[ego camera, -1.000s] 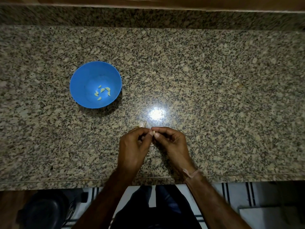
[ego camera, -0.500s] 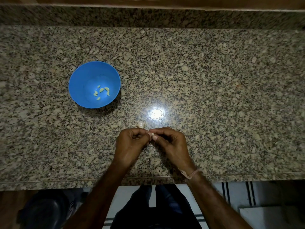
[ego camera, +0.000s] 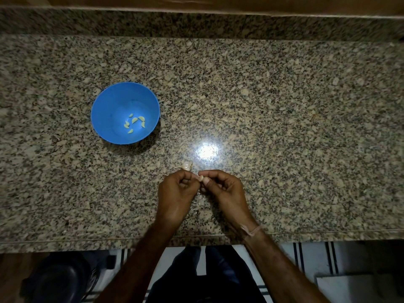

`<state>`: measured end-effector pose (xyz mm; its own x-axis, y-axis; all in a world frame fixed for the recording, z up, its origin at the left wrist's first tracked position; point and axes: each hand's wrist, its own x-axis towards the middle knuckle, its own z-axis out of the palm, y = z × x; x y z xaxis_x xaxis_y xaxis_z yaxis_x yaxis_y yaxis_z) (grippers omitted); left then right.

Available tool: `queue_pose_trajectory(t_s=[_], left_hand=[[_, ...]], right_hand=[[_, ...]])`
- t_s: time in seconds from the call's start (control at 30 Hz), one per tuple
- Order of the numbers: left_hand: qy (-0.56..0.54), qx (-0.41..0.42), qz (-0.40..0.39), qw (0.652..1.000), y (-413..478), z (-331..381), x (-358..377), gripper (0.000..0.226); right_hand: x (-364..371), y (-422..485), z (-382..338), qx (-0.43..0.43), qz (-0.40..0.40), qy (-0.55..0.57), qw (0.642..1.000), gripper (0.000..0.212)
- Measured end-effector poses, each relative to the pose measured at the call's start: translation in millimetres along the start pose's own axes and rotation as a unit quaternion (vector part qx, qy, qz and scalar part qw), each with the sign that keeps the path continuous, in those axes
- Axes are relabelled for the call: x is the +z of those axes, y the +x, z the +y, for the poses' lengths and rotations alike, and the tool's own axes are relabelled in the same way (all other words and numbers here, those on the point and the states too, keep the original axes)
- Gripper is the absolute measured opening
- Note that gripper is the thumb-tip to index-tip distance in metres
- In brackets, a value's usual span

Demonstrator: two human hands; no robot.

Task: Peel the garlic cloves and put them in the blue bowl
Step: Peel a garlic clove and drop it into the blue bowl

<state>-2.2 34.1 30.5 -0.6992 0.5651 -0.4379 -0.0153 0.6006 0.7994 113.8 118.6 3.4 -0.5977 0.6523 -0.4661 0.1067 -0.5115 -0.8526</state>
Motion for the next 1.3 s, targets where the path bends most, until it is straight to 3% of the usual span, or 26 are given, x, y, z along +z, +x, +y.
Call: queue_pose_trajectory(t_s=[0.2,0.37,0.57,0.8,1.3], left_hand=[[0.048,0.049,0.013,0.998,-5.6,2.0,0.9,0.006],[0.014,0.037,-0.006,0.999,-5.1,1.3,-0.1,0.007],[-0.071,-0.011,-0.052,0.996,-3.0,8.7,-5.9,0.013],[-0.086,-0.041,-0.075,0.993,0.7,5.3,-6.5,0.01],[-0.14,-0.069,-0.1,0.983,0.2,4.7,-3.0,0.012]], right_hand=[[-0.2,0.3,2.6,0.005,-0.001,0.021,1.0,0.015],[-4.1,1.0,5.1,-0.003,0.009,0.014,1.0,0.015],[-10.7,1.6,2.6,-0.087,0.011,-0.093,0.992,0.015],[-12.4,2.5,5.0,-0.127,0.011,-0.14,0.982,0.015],[-16.3,4.6,4.0,-0.128,0.017,-0.135,0.982,0.014]])
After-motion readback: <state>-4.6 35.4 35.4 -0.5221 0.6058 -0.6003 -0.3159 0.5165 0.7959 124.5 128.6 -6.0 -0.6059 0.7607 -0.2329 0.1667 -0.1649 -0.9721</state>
